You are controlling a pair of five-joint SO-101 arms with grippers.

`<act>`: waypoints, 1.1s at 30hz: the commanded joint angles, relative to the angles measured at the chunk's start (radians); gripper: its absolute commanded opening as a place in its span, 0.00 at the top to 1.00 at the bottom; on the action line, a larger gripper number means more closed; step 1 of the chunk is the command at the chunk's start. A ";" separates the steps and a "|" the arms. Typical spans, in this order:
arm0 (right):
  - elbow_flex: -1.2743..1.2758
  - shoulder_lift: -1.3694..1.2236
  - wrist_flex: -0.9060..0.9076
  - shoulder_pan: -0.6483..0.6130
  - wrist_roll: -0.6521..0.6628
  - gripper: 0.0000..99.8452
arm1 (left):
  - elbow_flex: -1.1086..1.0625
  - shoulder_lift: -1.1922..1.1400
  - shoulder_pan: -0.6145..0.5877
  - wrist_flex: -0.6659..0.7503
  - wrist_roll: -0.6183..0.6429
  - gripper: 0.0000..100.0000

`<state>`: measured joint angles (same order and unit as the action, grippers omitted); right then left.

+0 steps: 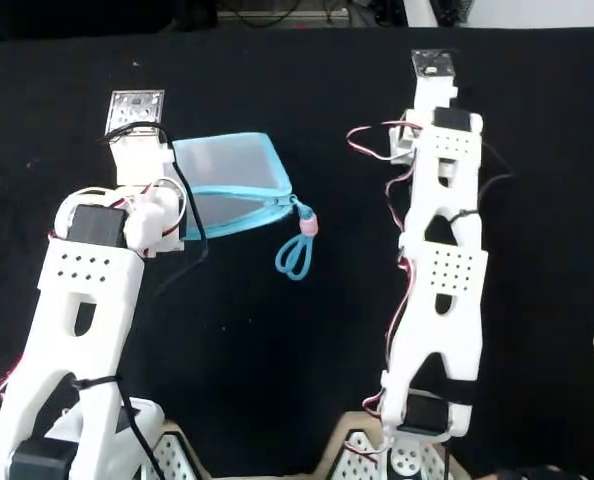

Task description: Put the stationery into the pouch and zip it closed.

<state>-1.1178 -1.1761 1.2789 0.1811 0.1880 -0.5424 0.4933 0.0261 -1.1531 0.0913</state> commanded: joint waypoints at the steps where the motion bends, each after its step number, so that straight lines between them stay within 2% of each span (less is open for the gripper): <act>1: -0.125 0.012 0.141 0.037 0.005 0.99 | -0.028 -0.014 -0.005 -0.002 0.014 0.97; 8: -0.348 0.004 0.486 0.003 -0.002 0.99 | -0.028 -0.014 -0.005 -0.002 0.014 0.97; 16: -0.180 0.015 0.489 -0.058 -0.003 0.99 | -0.028 -0.014 -0.005 -0.002 0.014 0.97; 23: 0.213 0.177 0.489 -0.138 -0.002 0.99 | -0.028 -0.014 -0.005 -0.002 0.014 0.97; 29: 0.604 0.460 0.482 -0.198 0.005 0.99 | -0.028 -0.014 -0.005 -0.002 0.014 0.97; 33: 0.875 0.664 0.397 -0.212 0.000 0.99 | -0.028 -0.014 -0.005 -0.002 0.014 0.97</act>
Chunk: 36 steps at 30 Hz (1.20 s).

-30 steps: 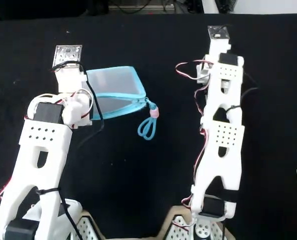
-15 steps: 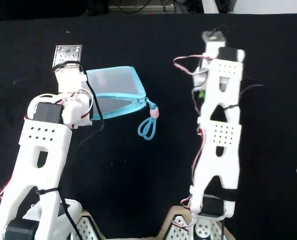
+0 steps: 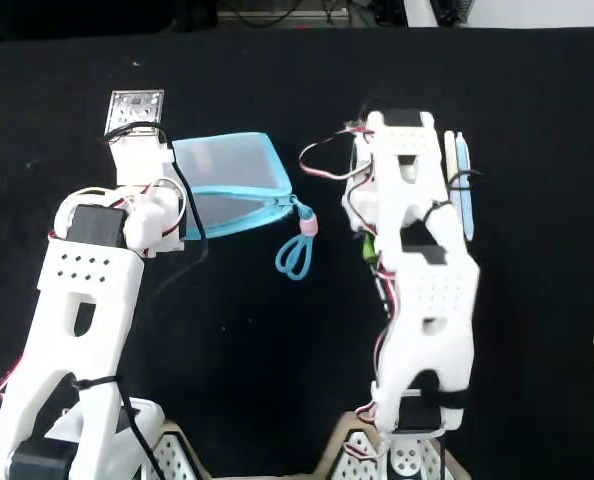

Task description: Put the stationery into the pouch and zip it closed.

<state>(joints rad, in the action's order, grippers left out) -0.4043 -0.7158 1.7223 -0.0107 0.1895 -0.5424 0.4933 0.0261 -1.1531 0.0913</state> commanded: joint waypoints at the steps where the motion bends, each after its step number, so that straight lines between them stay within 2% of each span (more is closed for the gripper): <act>1: 0.223 0.249 -0.074 -0.017 -0.002 0.99 | -0.028 -0.014 -0.005 -0.002 0.014 0.97; 8: 0.527 0.437 -0.187 -0.003 -0.002 0.99 | -0.028 -0.018 -0.005 -0.002 0.014 0.97; 17: 0.561 0.389 -0.276 -0.011 -0.002 0.99 | -0.028 -0.020 -0.005 -0.002 0.014 0.97; 20: 0.561 0.387 -0.252 -0.011 -0.003 0.98 | -0.028 -0.020 -0.001 0.000 0.014 0.97; 27: 0.467 0.386 -0.080 -0.009 0.006 0.86 | -0.028 -0.020 0.001 0.000 0.014 0.97; 36: 0.390 0.380 -0.017 -0.020 0.003 0.85 | -0.028 -0.020 -0.002 0.000 0.014 0.97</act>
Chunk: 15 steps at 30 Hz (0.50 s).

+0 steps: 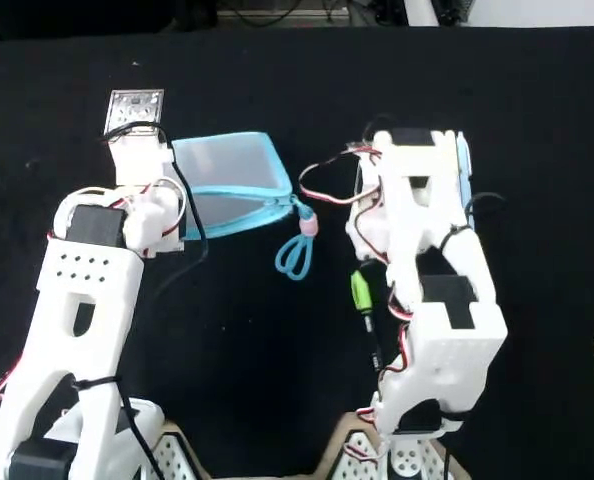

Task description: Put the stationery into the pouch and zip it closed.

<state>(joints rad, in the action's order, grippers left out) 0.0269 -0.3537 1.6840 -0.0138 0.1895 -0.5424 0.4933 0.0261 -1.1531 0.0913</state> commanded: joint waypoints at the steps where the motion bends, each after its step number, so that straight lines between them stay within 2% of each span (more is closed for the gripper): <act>1: -0.030 0.010 0.020 -0.032 0.006 0.85 | -0.028 -0.020 -0.001 0.000 0.014 0.97; 7: 0.022 -0.035 -0.064 -0.161 0.006 0.86 | -0.028 -0.020 -0.005 0.000 0.014 0.97; 15: 0.047 -0.076 -0.137 -0.120 0.006 0.86 | -0.028 -0.020 0.001 0.000 0.014 0.97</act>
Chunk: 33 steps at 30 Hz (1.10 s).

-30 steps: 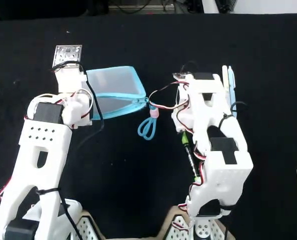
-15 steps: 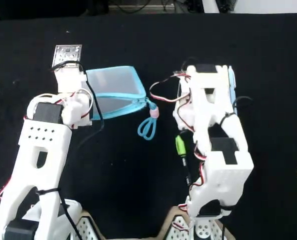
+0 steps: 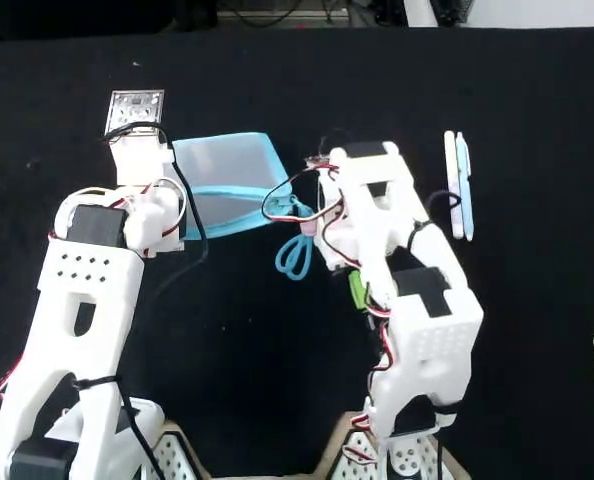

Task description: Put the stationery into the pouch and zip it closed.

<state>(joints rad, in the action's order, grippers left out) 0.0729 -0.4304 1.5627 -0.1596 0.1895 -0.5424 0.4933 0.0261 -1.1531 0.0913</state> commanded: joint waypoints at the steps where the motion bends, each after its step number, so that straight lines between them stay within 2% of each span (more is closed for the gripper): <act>1: 0.005 -0.001 -0.015 0.037 0.006 0.86 | -0.028 -0.020 0.001 0.000 0.014 0.97; 8: 0.094 0.004 -0.066 0.057 0.048 0.86 | -0.028 -0.020 0.001 0.000 0.014 0.97; 12: 0.183 0.005 -0.158 0.057 0.086 0.92 | -0.028 -0.020 0.001 0.000 0.014 0.97; 16: 0.205 0.005 -0.175 0.058 0.100 0.99 | -0.028 -0.020 0.001 0.000 0.014 0.97; 19: 0.191 0.024 -0.176 0.058 0.092 0.99 | -0.028 -0.020 0.001 0.000 0.014 0.97; 27: 0.236 0.292 -0.190 0.061 0.100 0.99 | -0.028 -0.020 0.001 0.000 0.014 0.97; 33: 0.386 0.383 -0.453 0.064 0.098 0.99 | -0.028 -0.020 0.001 0.000 0.014 0.97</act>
<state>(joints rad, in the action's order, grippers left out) 0.4120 -0.1097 1.2436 -0.1028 0.2800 -0.5424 0.4933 0.0261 -1.1531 0.0913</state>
